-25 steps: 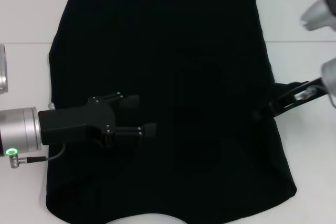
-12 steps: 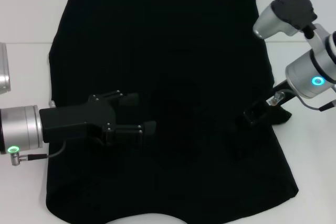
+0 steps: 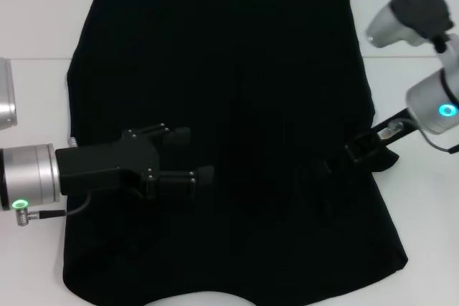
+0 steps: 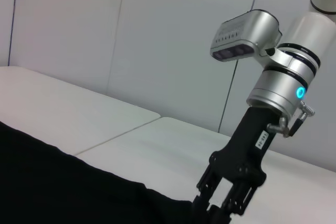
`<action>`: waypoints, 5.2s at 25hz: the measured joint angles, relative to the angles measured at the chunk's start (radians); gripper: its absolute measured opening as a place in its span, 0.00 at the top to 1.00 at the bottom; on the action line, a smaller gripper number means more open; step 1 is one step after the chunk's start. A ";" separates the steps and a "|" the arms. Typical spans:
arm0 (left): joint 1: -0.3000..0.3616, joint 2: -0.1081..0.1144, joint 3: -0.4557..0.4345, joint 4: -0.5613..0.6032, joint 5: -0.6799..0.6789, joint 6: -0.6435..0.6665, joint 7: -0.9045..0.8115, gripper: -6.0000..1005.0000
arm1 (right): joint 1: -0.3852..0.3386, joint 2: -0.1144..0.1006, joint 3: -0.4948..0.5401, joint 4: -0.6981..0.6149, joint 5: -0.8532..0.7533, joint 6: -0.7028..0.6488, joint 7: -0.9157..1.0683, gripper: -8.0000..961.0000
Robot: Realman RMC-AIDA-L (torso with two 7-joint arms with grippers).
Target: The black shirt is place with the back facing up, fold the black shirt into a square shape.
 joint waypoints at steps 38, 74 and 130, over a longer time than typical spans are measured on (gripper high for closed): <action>-0.022 0.000 0.008 -0.001 0.005 -0.010 0.011 0.07 | -0.180 -0.094 0.460 0.171 0.096 -0.079 0.089 0.34; -0.024 0.005 0.009 -0.001 0.005 -0.010 0.025 0.07 | -0.160 -0.077 0.466 0.296 0.136 0.067 0.096 0.43; -0.034 0.003 0.007 -0.004 0.005 -0.024 0.031 0.07 | 0.043 -0.004 0.022 0.232 0.175 0.234 0.016 0.99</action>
